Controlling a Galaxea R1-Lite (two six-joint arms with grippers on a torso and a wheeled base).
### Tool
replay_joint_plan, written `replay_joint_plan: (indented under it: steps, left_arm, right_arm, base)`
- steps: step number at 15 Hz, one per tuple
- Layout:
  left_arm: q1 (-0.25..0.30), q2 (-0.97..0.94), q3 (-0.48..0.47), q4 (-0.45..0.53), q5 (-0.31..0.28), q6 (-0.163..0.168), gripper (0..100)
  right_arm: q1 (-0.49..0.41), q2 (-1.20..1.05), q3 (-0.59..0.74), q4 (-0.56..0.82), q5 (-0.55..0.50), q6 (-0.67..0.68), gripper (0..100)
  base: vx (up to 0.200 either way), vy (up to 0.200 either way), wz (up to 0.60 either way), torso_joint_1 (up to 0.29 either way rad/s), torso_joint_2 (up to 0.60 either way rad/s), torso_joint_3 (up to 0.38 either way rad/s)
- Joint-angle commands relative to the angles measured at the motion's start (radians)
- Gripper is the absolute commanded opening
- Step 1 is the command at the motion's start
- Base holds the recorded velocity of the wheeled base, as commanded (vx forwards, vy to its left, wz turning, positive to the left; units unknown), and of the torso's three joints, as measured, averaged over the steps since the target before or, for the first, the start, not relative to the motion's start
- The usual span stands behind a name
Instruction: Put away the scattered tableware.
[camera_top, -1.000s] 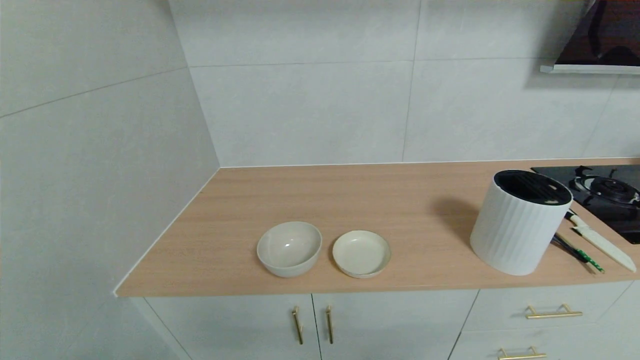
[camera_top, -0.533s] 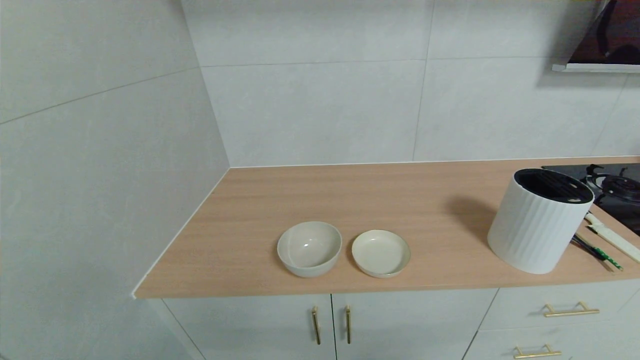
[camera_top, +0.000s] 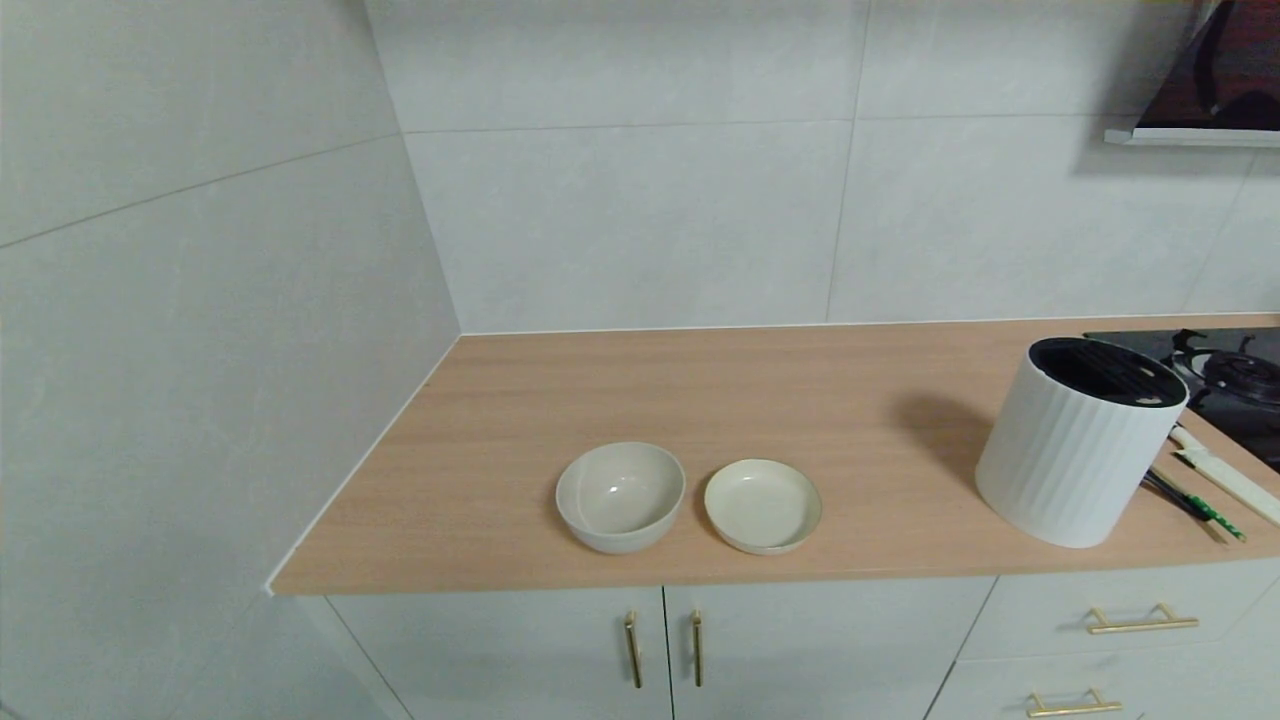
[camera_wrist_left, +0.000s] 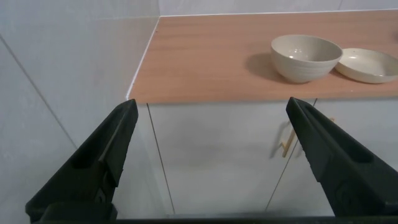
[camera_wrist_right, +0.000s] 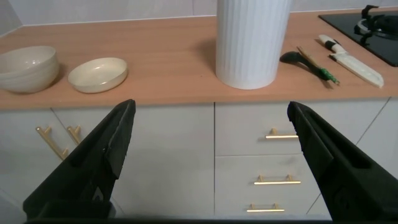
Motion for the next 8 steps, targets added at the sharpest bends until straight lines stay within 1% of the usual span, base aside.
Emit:
replay_joint_plan:
  steps: [1,2,4,8]
  left_arm:
    - [0.0,0.0,0.0,0.0,0.0,0.0,100]
    - [0.0,0.0,0.0,0.0,0.0,0.0,100]
    - [0.0,0.0,0.0,0.0,0.0,0.0,100]
    - [0.0,0.0,0.0,0.0,0.0,0.0,100]
  right_arm:
    - [0.0,0.0,0.0,0.0,0.001,0.0,100]
    - [0.0,0.0,0.0,0.0,0.001,0.0,100]
    - [0.0,0.0,0.0,0.0,0.001,0.0,100]
    - [0.0,0.0,0.0,0.0,0.001,0.0,100]
  base:
    - [0.0,0.0,0.0,0.0,0.0,0.0]
    - [0.0,0.0,0.0,0.0,0.0,0.0]
    - [0.0,0.0,0.0,-0.122,0.25,0.122]
    - [0.0,0.0,0.0,-0.229,0.49,0.265]
